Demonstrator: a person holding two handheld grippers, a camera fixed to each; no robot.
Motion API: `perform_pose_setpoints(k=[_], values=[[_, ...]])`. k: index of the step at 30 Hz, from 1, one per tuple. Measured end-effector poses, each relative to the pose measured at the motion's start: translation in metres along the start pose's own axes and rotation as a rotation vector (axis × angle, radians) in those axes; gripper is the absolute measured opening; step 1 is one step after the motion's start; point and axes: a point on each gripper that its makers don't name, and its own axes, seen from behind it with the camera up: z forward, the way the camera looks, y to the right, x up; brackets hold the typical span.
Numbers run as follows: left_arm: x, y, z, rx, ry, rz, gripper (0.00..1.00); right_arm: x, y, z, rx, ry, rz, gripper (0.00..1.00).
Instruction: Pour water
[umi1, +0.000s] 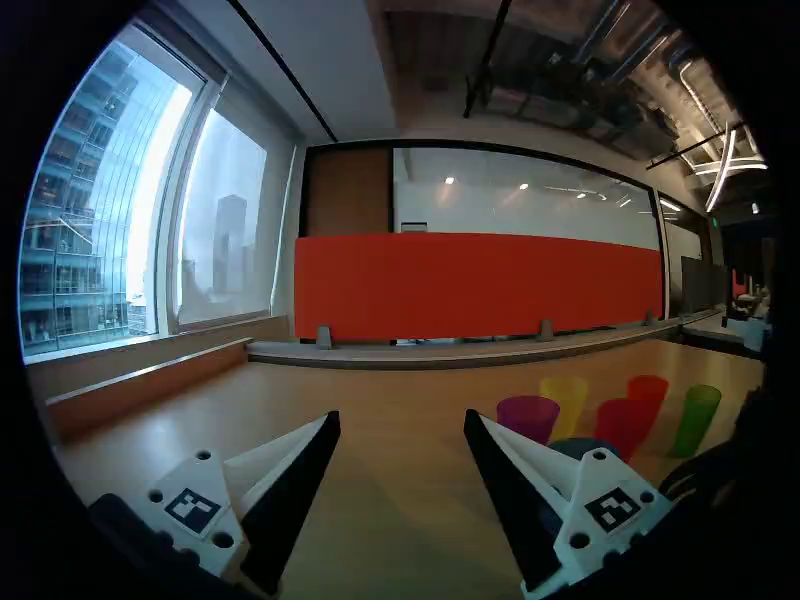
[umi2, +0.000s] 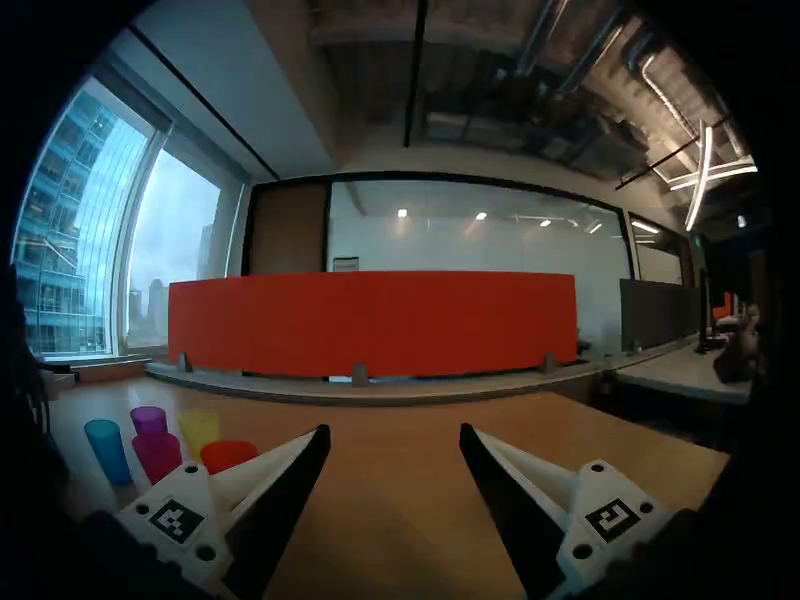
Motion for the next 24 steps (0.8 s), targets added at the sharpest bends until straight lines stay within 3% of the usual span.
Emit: perform_pose_setpoints(k=[24], values=[[-0.001,0.001,-0.001,0.0,0.0,0.0,0.92,-0.018,0.002,0.003,-0.006,-0.037,0.007,1.0]])
